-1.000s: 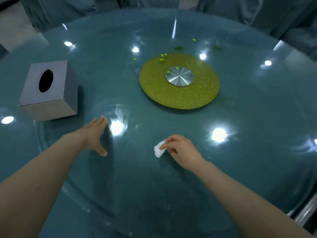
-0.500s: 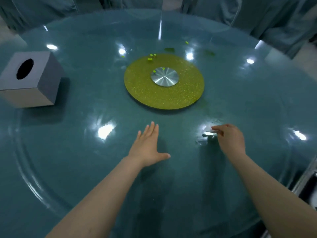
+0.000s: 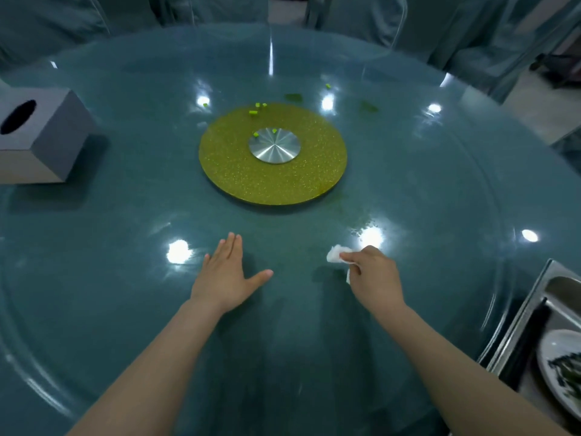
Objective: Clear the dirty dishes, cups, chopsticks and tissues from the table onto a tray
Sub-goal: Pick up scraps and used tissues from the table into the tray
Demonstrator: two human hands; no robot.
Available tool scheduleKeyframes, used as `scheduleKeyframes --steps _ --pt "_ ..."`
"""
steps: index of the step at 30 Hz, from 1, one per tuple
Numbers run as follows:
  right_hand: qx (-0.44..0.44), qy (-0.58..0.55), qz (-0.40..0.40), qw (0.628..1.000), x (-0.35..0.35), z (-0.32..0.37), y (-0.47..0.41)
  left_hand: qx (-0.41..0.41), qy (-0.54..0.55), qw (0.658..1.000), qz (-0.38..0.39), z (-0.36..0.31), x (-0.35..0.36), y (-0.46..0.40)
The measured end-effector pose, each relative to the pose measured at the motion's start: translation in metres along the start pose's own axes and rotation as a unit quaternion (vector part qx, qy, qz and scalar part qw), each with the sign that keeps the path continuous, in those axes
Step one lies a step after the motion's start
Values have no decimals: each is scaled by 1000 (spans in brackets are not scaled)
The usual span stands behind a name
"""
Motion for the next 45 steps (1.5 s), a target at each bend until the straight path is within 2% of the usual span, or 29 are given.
scheduleKeyframes --steps 5,8,12,15,20,22,25,27,29,31,37,45 --pt "-63 -16 26 998 13 24 21 -29 -23 999 -23 16 -24 -4" --pt "-109 -66 65 990 23 41 34 -60 -13 997 -44 16 -43 -11" --pt "-221 -53 134 964 30 67 43 -13 -14 1000 -15 -14 -29 -8" --pt "-256 -35 104 960 20 67 27 -7 -21 1000 13 -28 -9 -5" --pt "-307 -1 69 949 12 72 -1 -69 19 995 69 -15 5 -12" --pt "-263 -6 53 963 10 67 -27 -76 4 994 79 -5 5 -16" --pt "-146 -15 2 989 8 52 -72 -74 -69 991 89 7 8 -15" --pt "-87 -53 -49 994 3 54 -93 -73 -93 990 83 15 7 -15" --pt "-67 -76 -84 991 4 69 -110 -69 -98 990 76 26 3 -17" --pt "-71 -68 -87 991 9 91 -128 -62 -102 990 71 37 -2 -17" --pt "-60 -10 -25 998 47 140 -151 -36 -113 990 79 63 -15 -21" --pt "-220 -41 51 973 85 177 -69 -7 -131 988 87 92 -35 -26"
Point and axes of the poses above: each hand's wrist, its own y-axis away from the middle knuckle, its own x-axis out of the palm, z = x × y, the point moved 8 cm from there along -y, towards the middle knuckle, and after that the axes turned 10 degrees about x, right-handed, at the moved point
